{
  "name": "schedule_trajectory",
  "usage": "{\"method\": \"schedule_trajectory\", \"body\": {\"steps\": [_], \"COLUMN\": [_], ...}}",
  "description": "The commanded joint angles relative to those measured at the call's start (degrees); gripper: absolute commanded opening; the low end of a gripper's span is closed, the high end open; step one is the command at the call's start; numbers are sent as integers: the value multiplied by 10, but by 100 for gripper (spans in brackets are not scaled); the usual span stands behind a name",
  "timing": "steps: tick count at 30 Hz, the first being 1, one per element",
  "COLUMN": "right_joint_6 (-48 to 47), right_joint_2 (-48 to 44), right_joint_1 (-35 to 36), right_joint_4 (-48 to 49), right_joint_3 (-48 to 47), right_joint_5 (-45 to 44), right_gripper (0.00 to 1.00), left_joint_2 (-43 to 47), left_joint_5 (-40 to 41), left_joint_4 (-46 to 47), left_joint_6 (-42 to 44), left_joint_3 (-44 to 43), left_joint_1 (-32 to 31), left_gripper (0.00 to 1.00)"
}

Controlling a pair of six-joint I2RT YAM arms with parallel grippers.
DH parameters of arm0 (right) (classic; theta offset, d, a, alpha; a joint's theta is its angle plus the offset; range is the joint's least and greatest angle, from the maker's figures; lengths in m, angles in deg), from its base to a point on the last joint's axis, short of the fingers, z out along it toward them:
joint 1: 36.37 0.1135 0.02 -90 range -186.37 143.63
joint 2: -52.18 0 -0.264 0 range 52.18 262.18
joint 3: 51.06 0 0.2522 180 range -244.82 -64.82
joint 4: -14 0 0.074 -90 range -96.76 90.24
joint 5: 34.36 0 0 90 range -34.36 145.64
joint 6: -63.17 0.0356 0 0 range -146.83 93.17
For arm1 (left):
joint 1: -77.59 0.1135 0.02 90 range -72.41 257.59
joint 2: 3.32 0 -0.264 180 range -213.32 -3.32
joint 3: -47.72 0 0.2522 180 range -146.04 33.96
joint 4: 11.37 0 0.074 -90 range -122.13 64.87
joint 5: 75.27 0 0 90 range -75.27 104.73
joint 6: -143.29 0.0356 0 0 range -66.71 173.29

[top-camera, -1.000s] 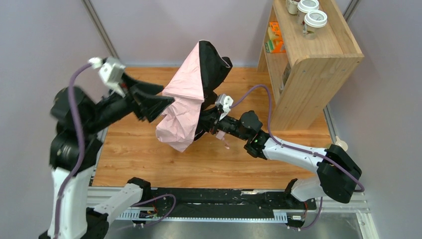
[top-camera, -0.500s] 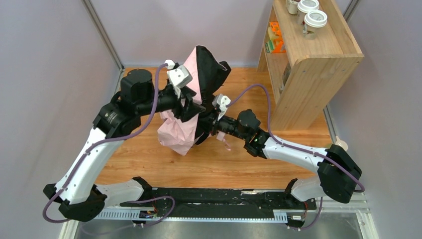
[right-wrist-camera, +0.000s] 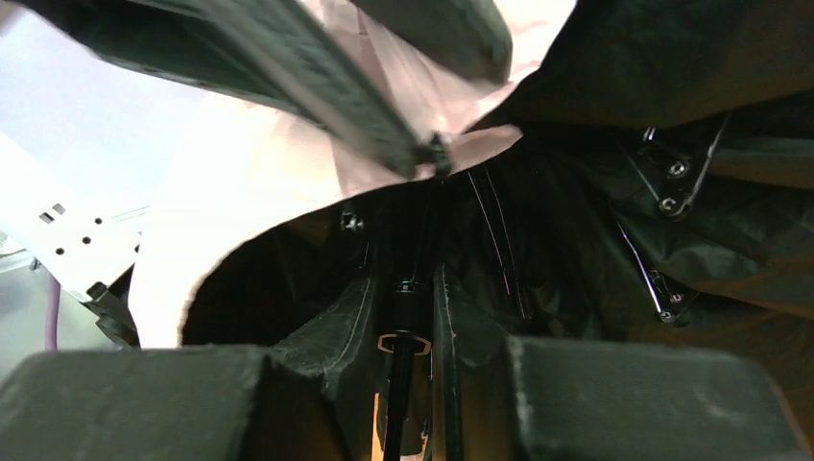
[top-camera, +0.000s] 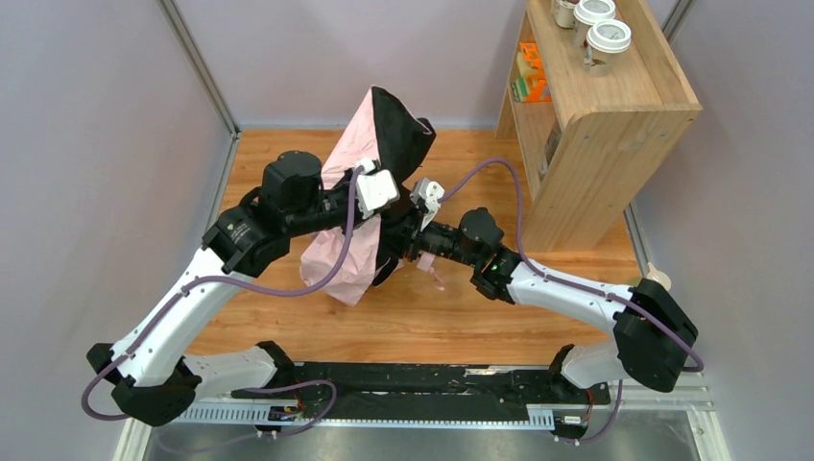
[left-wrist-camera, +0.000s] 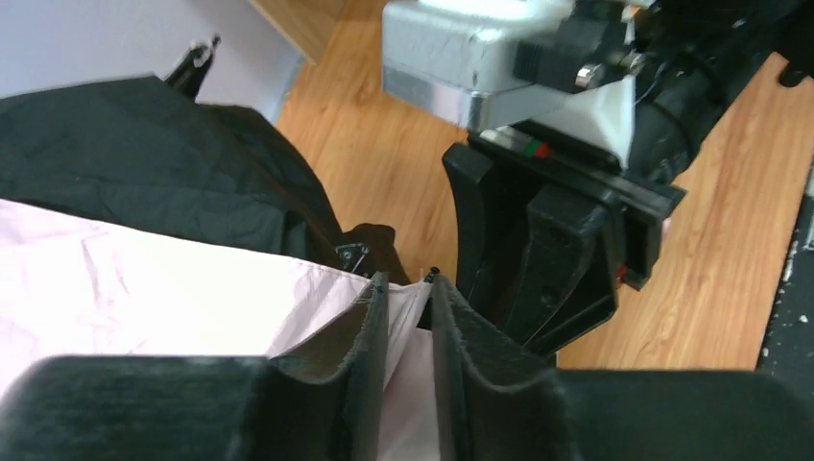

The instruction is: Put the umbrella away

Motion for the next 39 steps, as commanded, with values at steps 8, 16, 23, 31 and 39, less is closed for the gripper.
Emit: {"method": "schedule_trajectory", "body": {"steps": [8, 16, 23, 31, 39], "right_joint_6": [78, 128, 118, 124, 127], "right_joint_2": [22, 42, 35, 37, 42], "right_joint_1": [-31, -42, -42, -42, -42], "right_joint_4": [87, 127, 117, 102, 98], "right_joint_3": [-33, -45, -43, -56, -75], "right_joint_5": [-18, 1, 29, 52, 76], "right_gripper": [0, 0, 0, 0, 0], "left_joint_2": [149, 235, 244, 85, 42], "left_joint_5": [-23, -114, -26, -5, 8], "left_joint_4": [90, 94, 72, -20, -8], "left_joint_6": [-86, -241, -269, -47, 122], "left_joint_3": [67, 160, 149, -26, 16], "left_joint_1": [-10, -10, -10, -10, -11], "left_gripper": [0, 0, 64, 74, 71]}}
